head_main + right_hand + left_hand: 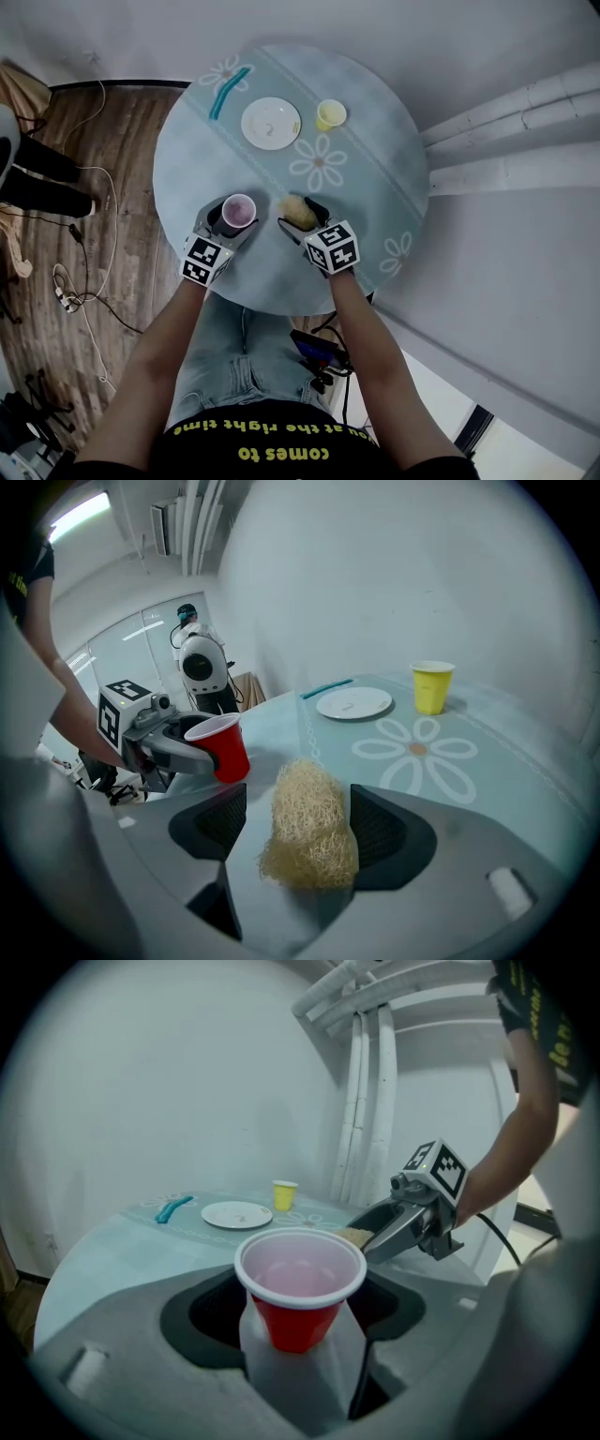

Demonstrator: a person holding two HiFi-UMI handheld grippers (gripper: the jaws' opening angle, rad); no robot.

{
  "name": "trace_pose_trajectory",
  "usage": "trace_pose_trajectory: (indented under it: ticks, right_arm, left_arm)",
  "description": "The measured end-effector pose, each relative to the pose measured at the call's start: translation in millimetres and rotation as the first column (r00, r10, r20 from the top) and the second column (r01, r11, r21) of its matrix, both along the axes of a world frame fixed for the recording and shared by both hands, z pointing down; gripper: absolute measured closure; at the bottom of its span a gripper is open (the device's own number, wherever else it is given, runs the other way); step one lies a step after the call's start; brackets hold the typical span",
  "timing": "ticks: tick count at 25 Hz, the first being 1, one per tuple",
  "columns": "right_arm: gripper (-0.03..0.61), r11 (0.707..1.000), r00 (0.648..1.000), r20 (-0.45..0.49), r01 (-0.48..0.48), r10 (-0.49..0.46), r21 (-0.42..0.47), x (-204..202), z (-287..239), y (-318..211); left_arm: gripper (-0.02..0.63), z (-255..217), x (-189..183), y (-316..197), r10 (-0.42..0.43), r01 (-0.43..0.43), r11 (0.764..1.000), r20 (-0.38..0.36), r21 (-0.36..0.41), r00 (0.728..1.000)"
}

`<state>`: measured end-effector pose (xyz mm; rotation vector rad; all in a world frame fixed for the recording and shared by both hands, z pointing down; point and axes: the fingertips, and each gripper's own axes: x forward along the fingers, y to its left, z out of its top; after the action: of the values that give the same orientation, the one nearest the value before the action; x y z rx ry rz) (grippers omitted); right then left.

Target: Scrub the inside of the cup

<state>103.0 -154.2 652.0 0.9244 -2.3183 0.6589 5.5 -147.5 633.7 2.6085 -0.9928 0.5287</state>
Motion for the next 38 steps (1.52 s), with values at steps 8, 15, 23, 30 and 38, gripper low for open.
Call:
trace_pose_trajectory:
  ticks: [8,15,23,30,38]
  right_arm:
    - [0.224,1.000,1.000,-0.004,0.006,-0.006,0.001,0.0,-2.2,0.6]
    - [0.224,1.000,1.000,-0.001,0.002,-0.002,0.010,0.2,-6.2,-1.6]
    - [0.236,0.999,1.000,0.005,-0.005,0.005,0.032,1.4,-17.6,-5.3]
    - [0.302,0.996,1.000,0.001,-0.019,0.019,0.091,7.2,-34.0,-12.6]
    - [0.461,0.981,0.999,-0.004,-0.046,0.048,0.187,13.3,-58.6,-21.3]
  left_arm:
    - [0.179,4.7,3.8,9.3,0.031,-0.031,0.999,0.019,-0.007,0.999]
    - [0.153,-5.1,1.6,7.3,0.032,-0.033,0.999,0.005,0.014,0.999]
    - [0.155,-26.1,-4.7,4.0,0.041,-0.039,0.998,-0.044,0.039,0.998]
    - [0.171,-48.8,-15.6,3.3,0.034,-0.027,0.996,-0.087,0.089,0.996]
    - [0.275,-73.6,-40.0,-2.1,-0.039,0.055,0.991,-0.127,0.122,0.991]
